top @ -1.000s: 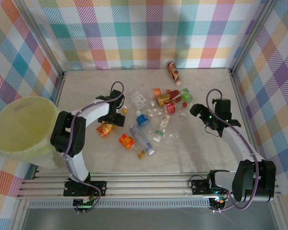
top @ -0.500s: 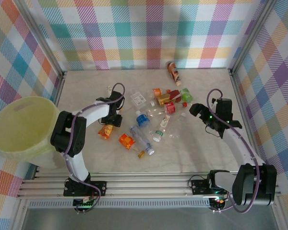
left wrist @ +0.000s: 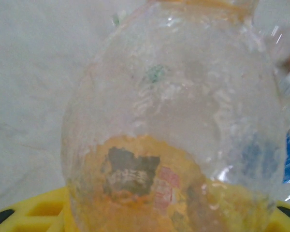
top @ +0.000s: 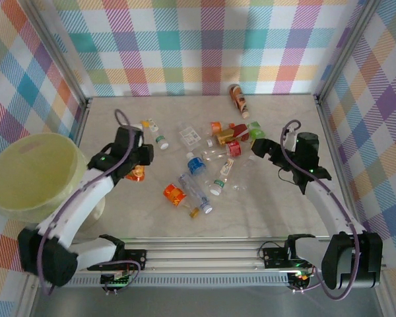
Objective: Put the plastic bottles in the bin
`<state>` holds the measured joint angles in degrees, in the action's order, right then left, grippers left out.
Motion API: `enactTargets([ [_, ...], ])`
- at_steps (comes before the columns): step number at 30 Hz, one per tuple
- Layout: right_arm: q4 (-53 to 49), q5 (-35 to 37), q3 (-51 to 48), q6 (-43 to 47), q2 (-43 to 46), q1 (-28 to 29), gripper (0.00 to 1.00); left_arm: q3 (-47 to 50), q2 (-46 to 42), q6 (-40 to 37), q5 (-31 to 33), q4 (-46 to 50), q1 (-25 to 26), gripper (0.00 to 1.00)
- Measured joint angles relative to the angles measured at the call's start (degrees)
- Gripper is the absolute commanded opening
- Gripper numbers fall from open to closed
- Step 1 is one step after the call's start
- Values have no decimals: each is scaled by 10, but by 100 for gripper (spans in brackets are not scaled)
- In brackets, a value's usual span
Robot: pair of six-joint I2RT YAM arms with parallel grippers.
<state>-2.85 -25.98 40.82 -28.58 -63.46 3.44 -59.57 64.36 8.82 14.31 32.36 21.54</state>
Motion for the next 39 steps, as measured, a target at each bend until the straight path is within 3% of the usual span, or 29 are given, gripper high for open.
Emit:
enactTargets([
  [7,23,-3,0,12,-4,17,100,-82,-146,21,106,-5,-6,50],
  [14,37,-3,0,12,-25,19,100,-247,-125,9,275,39,-57,46],
  [18,39,-10,0,12,-32,19,100,-269,-98,4,351,53,-138,47],
  [22,39,-19,7,14,-35,20,100,-252,-85,28,325,61,-256,47],
  [29,32,-28,19,37,-35,23,100,-202,-62,134,166,66,-462,45],
  [32,24,-28,19,45,-35,23,100,-169,-54,172,106,54,-496,45],
  [39,16,-28,21,51,-35,23,100,-91,-26,242,33,-20,-502,43],
])
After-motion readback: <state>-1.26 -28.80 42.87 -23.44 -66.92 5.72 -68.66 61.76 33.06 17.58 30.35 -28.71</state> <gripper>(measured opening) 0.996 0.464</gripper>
